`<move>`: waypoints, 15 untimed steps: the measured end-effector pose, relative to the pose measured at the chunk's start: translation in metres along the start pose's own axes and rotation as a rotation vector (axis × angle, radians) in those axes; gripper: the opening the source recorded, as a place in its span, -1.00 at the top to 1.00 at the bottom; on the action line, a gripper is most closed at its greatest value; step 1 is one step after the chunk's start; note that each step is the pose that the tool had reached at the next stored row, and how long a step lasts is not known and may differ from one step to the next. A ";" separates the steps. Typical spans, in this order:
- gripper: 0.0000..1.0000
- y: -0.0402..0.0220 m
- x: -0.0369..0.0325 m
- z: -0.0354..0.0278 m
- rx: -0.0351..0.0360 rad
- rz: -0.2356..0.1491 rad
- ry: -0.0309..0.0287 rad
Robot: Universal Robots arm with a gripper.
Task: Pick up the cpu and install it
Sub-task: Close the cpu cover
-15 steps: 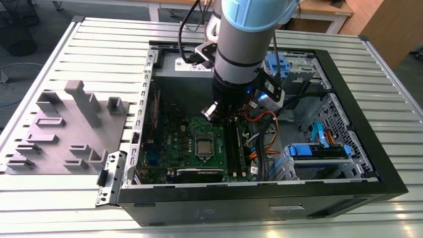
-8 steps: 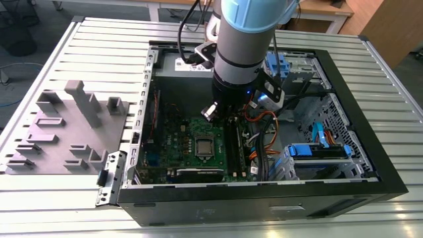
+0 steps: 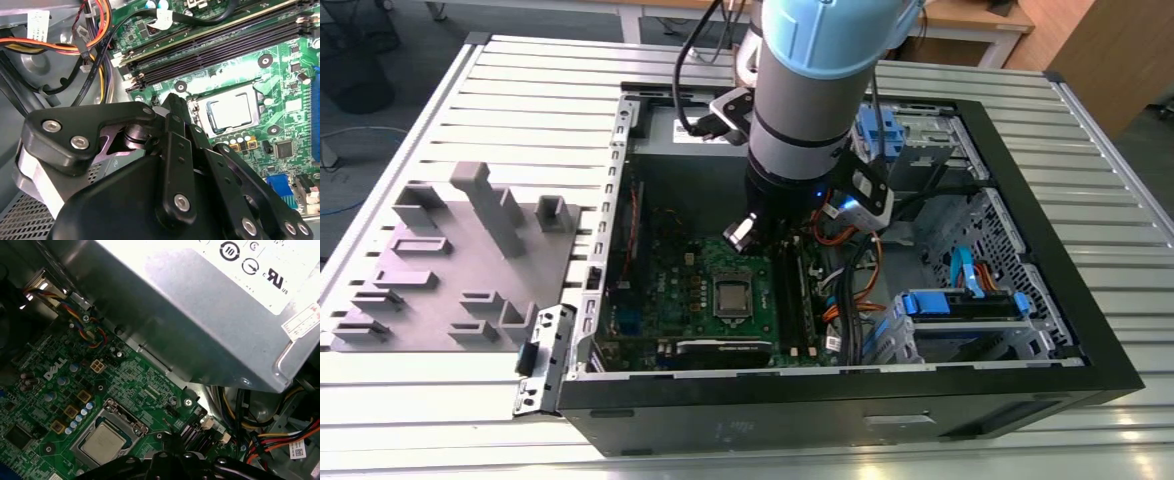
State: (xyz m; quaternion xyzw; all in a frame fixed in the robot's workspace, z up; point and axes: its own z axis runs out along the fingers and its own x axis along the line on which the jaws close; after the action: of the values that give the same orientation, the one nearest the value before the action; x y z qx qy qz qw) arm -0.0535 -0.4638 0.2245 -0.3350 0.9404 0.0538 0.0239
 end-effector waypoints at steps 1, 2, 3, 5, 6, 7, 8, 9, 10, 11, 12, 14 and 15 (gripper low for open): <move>0.79 -0.0003 0.0004 -0.0001 -0.0001 0.000 -0.0002; 0.79 -0.0006 0.0007 -0.0002 -0.0002 0.000 -0.0002; 0.79 -0.0008 0.0009 -0.0002 -0.0002 0.000 -0.0003; 0.79 -0.0020 0.0018 -0.0004 -0.0003 0.000 -0.0005; 0.79 -0.0031 0.0028 -0.0005 -0.0004 0.000 -0.0005; 0.79 -0.0041 0.0039 -0.0007 -0.0005 0.000 -0.0007; 0.79 -0.0052 0.0048 -0.0009 -0.0006 0.000 -0.0008; 0.79 -0.0064 0.0059 -0.0011 -0.0007 0.000 -0.0010; 0.79 -0.0074 0.0069 -0.0013 -0.0009 0.000 -0.0011; 0.79 -0.0085 0.0079 -0.0014 -0.0010 0.000 -0.0013; 0.79 -0.0093 0.0088 -0.0016 -0.0011 0.000 -0.0014; 0.79 -0.0108 0.0104 -0.0019 -0.0014 0.000 -0.0017; 0.79 -0.0116 0.0111 -0.0020 -0.0016 0.000 -0.0018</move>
State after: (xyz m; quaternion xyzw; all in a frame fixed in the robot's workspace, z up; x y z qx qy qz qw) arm -0.0548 -0.4799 0.2246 -0.3350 0.9403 0.0548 0.0245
